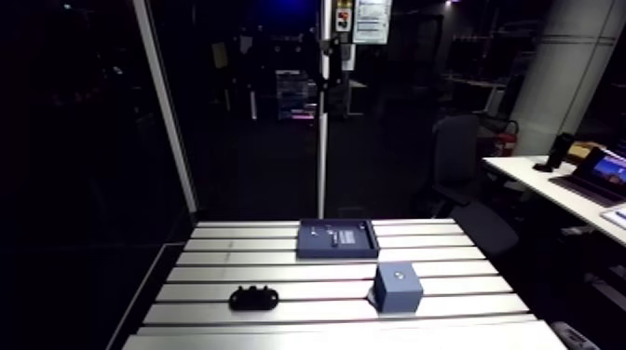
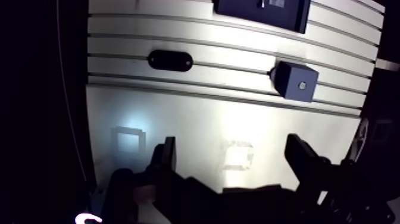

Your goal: Pick up the M10 bolt and insert it into the hex recess until seated.

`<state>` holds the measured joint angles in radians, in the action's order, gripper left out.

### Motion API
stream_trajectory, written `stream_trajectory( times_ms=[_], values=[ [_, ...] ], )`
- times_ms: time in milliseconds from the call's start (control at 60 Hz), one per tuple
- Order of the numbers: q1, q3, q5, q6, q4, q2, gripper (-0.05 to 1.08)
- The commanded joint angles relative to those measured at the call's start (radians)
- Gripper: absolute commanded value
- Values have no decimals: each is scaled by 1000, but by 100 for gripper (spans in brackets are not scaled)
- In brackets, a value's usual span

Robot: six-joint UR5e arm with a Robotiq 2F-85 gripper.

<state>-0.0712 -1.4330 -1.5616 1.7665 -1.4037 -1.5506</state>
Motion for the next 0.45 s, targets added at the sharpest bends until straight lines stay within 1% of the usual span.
stream_trajectory(
  times_ms=[17,450],
  values=[
    [1,-4,1,0,-5,1,1],
    [2,-6,2,-3,-8,1,1]
  ],
)
